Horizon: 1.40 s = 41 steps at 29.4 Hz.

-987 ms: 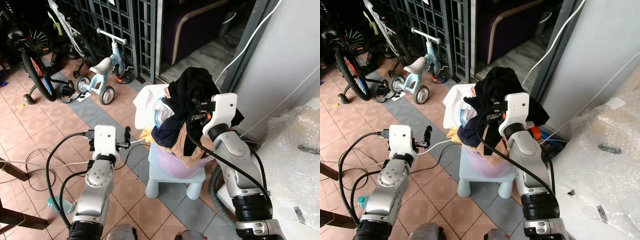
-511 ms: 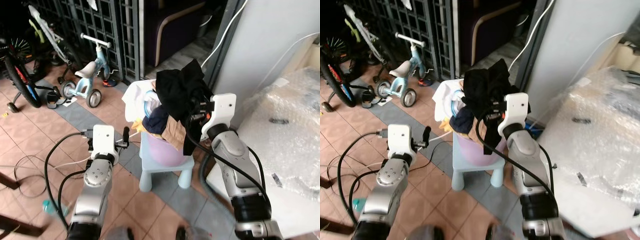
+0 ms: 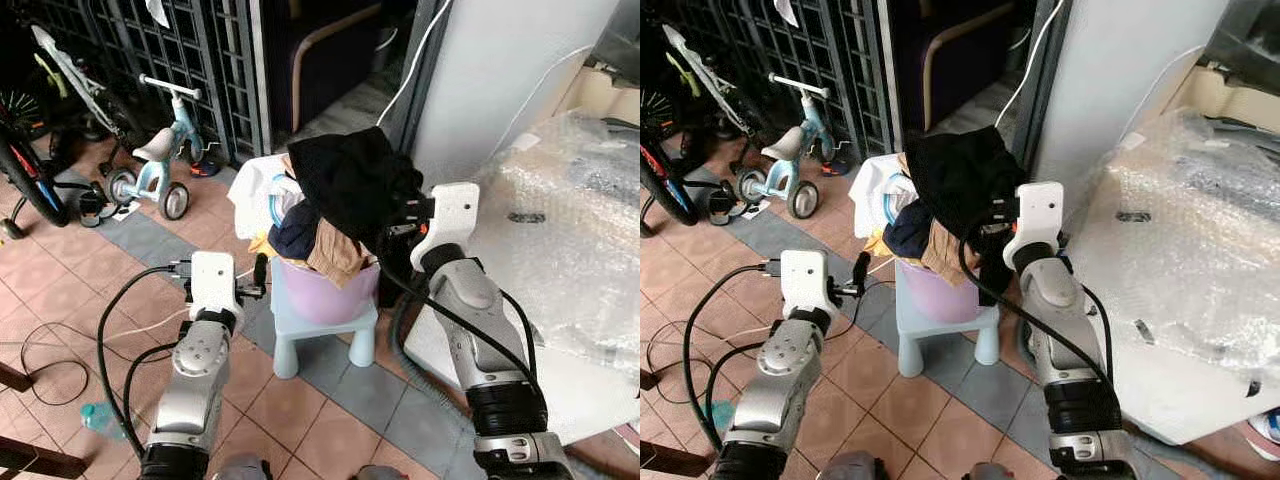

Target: Clothes washing

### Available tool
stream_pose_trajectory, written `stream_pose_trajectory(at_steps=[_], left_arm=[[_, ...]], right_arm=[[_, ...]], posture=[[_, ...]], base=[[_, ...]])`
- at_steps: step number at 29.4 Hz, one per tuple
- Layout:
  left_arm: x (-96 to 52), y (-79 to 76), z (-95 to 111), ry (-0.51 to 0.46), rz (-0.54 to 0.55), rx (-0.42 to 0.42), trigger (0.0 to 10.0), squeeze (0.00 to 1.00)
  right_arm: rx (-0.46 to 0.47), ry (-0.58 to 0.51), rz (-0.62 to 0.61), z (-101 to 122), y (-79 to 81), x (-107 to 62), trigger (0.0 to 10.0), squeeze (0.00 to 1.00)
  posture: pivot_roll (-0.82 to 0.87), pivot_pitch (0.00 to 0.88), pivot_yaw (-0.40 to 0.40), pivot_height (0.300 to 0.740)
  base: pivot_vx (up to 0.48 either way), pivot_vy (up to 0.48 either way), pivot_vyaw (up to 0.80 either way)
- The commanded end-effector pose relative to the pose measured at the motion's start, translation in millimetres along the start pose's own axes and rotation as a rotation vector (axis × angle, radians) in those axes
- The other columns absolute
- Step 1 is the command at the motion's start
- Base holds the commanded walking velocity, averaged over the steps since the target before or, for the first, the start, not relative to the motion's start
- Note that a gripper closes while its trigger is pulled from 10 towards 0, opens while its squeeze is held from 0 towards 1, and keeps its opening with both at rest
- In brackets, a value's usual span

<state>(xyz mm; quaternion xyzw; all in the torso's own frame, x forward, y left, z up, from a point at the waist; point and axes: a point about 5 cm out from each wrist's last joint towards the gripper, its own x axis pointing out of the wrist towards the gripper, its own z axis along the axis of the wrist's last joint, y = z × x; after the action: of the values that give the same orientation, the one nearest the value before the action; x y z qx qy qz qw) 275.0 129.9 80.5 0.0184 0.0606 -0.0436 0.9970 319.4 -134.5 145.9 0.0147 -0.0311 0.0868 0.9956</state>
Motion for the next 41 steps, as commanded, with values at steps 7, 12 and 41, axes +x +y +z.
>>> stream_pose_trajectory(at_steps=[7,12,41], left_arm=[[3.1,-0.1,2,-0.004,-0.014,0.013,10.0,0.0],[3.2,0.6,2,-0.006,-0.01,0.017,10.0,0.0],[-5.4,18.9,2,-0.008,0.096,0.064,10.0,0.0]], right_arm=[[-0.004,-0.033,-0.013,5,0.4,0.4,10.0,0.0],[-0.008,-0.044,-0.014,8,0.5,4.6,10.0,0.0],[-0.028,-0.083,0.058,12,3.7,3.1,10.0,0.0]], posture=[[-0.06,0.0,0.02,0.74],[-0.06,0.0,0.018,0.74],[-0.05,0.0,0.023,0.74]], base=[[0.0,-0.282,-0.79],[0.096,-0.319,-0.79],[0.0,-0.135,-0.44]])
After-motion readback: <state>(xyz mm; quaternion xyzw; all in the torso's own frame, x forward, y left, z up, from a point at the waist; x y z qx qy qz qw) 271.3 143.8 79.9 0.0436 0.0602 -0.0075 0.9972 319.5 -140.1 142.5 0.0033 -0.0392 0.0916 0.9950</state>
